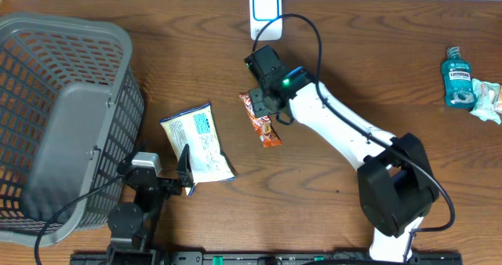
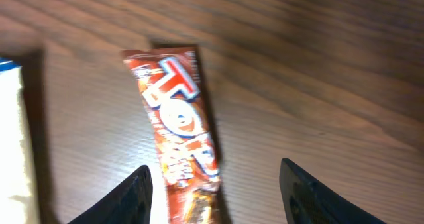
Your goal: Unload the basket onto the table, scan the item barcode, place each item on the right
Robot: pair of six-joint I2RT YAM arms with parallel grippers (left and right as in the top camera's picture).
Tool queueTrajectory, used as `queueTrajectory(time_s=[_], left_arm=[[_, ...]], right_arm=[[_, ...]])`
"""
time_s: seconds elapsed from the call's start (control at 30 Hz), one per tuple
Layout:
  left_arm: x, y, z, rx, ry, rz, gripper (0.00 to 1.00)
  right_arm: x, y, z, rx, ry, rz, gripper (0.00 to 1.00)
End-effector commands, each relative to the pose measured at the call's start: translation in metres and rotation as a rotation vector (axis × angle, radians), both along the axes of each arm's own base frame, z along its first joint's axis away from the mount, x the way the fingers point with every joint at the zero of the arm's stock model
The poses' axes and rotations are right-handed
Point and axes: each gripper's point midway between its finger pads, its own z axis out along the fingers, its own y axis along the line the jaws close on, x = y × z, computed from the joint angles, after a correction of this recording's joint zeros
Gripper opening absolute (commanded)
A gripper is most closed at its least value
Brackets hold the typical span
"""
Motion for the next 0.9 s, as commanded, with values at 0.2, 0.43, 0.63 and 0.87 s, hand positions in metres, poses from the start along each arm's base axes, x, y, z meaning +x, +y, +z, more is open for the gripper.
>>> queueTrajectory(time_s=[0.2,0.43,0.63,0.87], left_arm=[[0.000,0.001,-0.015,-0.003,0.038,0.004,0.98],[0.000,0.001,-0.015,-0.003,0.038,0.004,0.98],[0.000,0.001,-0.015,-0.003,0.038,0.004,0.98],[0.000,0.001,-0.015,-0.003,0.038,0.004,0.98]], right_arm=[[-0.014,0.013,-0.042,-0.152,0.008,0.095,0.57],[-0.016,0.011,-0.065,-0.222,0.014,0.098,0.54],[-0.018,0.012,-0.076,-0.239,0.031,0.107,0.52],[-0.008,0.005,-0.061,-0.363,-0.082,0.128,0.77]])
